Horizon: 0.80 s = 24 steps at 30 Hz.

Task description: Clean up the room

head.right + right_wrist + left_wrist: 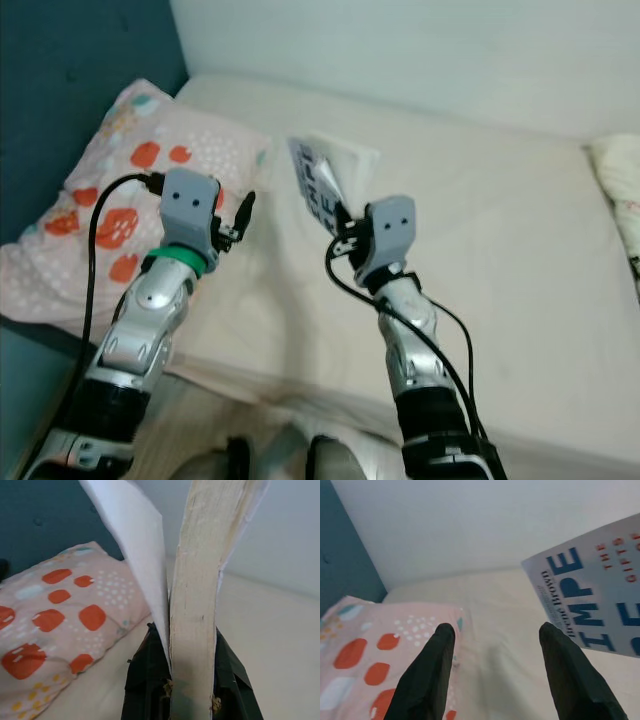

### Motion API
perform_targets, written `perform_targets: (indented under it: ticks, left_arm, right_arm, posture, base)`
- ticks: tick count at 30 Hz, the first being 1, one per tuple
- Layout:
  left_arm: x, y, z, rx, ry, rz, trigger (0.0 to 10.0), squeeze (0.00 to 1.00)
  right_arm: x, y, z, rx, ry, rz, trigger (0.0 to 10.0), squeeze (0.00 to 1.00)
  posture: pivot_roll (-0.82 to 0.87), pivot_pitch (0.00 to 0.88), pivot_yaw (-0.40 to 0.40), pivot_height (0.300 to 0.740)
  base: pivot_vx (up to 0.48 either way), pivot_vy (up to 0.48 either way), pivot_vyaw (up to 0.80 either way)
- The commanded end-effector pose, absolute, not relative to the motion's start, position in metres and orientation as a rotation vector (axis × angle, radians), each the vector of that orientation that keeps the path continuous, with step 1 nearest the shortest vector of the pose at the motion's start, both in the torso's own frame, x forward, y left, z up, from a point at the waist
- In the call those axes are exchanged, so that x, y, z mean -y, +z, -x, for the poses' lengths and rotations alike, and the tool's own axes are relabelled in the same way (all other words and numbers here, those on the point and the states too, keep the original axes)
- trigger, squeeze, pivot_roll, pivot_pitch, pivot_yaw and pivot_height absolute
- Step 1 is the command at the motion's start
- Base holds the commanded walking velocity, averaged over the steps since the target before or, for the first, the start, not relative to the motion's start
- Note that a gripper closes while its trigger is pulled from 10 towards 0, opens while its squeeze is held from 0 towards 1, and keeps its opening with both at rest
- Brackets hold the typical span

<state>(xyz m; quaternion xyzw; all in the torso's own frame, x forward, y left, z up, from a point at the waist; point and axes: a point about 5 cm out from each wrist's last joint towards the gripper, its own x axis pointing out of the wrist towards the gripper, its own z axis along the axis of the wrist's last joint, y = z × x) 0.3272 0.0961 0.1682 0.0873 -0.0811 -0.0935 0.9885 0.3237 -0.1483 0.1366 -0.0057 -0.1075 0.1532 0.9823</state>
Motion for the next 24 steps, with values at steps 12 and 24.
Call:
perform_targets:
  ticks: [12, 24]
  left_arm:
    - [-0.099, 0.156, -0.324, 0.123, -0.194, -0.179, 10.0, 0.0]
    - [-0.109, 0.138, -0.317, 0.073, -0.188, -0.241, 10.0, 0.0]
  right_arm:
    - [0.138, 0.133, -0.323, 0.208, 0.323, -0.059, 10.0, 0.0]
    - [0.13, 0.128, -0.32, 0.171, 0.365, -0.304, 10.0, 0.0]
  posture:
    - [0.0, 0.017, 0.016, 0.74]
    - [0.01, 0.022, 0.017, 0.701]
  base:
    - [0.0, 0.0, 0.0]
    - [0.0, 0.0, 0.0]
